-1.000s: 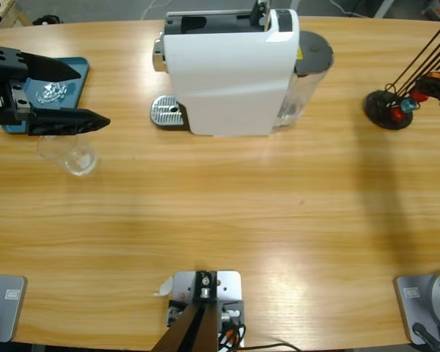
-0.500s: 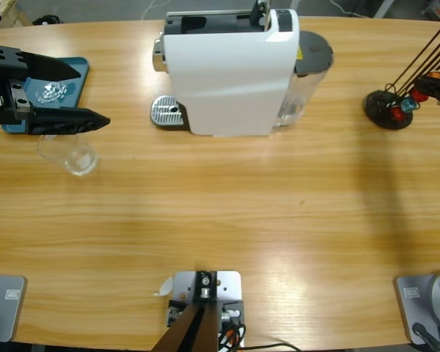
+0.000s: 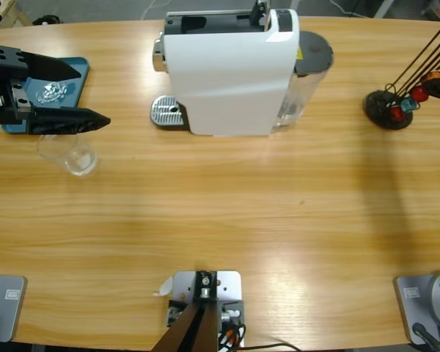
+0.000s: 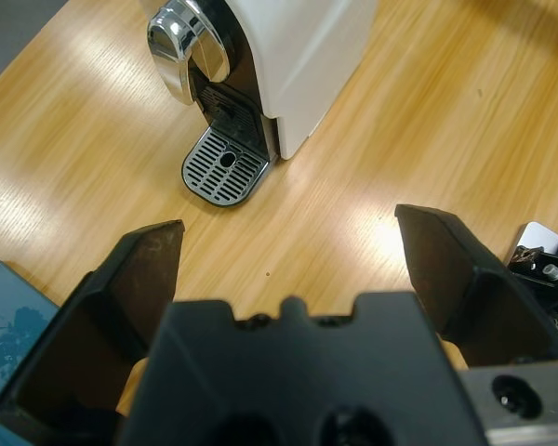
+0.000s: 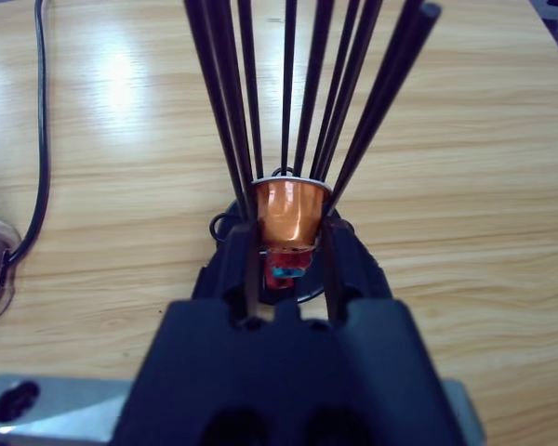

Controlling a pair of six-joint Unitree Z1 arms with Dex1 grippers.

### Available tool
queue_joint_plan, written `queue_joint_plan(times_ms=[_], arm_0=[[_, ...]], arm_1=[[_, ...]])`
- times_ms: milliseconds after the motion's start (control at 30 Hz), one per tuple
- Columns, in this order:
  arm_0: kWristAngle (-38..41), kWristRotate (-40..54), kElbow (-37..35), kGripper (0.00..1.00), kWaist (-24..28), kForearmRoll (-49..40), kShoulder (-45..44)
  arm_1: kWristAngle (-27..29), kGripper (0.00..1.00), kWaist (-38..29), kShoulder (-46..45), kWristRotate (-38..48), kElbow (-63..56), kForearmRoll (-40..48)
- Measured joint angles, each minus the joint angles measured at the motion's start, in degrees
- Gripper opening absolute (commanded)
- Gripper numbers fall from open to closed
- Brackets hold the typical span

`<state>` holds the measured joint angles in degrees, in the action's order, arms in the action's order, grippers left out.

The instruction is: Pour coffee

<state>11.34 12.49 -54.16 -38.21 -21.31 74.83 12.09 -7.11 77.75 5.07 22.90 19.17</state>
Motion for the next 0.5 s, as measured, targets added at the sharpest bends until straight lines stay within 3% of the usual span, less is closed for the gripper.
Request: queue_joint_plan(times_ms=[67, 200, 233, 267, 500], arm_0=[[0.0, 0.0, 0.0, 1.0, 0.0, 0.0, 0.0], [0.0, 0.0, 0.0, 1.0, 0.0, 0.0, 0.0], [0.0, 0.0, 0.0, 1.0, 0.0, 0.0, 0.0], [0.0, 0.0, 0.0, 1.0, 0.0, 0.0, 0.0], [0.0, 0.0, 0.0, 1.0, 0.0, 0.0, 0.0]], arm_1=[[0.0, 0.158, 0.36, 0.0, -0.01, -0.03, 0.41], [-0.27, 0.121, 0.73, 0.05, -0.18, -0.09, 0.92], [-0.41, 0.03, 0.8, 0.11, -0.26, -0.13, 1.03], [-0.52, 0.0, 0.88, 0.18, -0.37, -0.14, 1.15], [-0.83, 0.0, 1.0, 0.31, -1.23, -0.18, 1.78]])
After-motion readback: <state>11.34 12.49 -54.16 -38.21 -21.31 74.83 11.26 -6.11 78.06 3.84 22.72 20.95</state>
